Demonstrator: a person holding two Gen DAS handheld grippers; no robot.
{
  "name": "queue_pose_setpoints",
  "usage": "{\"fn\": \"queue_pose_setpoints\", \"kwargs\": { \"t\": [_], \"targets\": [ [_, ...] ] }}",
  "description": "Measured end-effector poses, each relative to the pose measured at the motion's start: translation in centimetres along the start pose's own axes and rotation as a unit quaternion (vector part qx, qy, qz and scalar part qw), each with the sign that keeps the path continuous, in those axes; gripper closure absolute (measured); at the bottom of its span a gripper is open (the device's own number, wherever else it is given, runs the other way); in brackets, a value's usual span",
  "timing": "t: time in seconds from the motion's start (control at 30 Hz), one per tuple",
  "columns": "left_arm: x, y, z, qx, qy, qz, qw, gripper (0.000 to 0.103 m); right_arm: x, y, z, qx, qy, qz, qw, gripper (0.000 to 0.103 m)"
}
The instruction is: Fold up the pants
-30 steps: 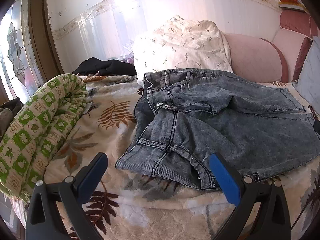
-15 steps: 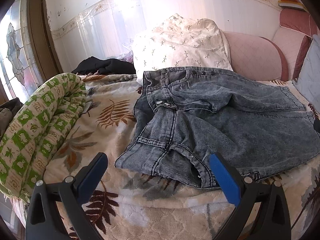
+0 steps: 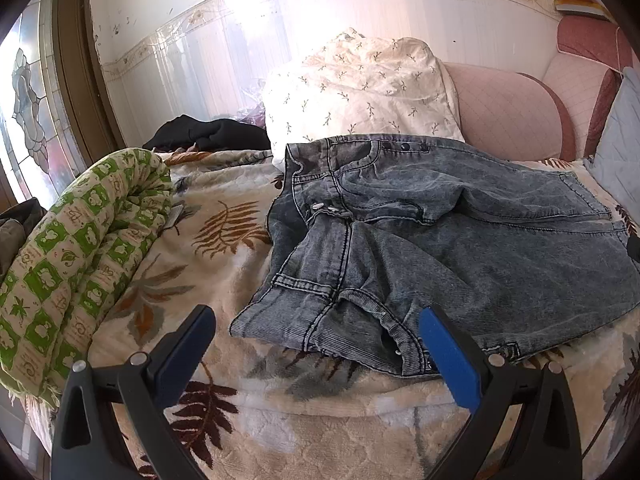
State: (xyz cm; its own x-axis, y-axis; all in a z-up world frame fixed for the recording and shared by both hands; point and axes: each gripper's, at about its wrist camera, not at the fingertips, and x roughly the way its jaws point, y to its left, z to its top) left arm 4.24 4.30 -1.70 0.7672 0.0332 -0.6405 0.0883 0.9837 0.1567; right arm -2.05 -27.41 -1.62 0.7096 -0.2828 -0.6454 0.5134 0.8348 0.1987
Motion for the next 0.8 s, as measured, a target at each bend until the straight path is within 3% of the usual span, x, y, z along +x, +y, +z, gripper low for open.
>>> {"fn": "queue_pose_setpoints", "kwargs": {
  "t": [0.8],
  "targets": [
    [1.1,0.3,-0.1,-0.01,0.014,-0.004,0.9998,0.0,-0.1,-2.4,0.9,0.028,-0.003,-0.015,1.0,0.001]
  ]
}}
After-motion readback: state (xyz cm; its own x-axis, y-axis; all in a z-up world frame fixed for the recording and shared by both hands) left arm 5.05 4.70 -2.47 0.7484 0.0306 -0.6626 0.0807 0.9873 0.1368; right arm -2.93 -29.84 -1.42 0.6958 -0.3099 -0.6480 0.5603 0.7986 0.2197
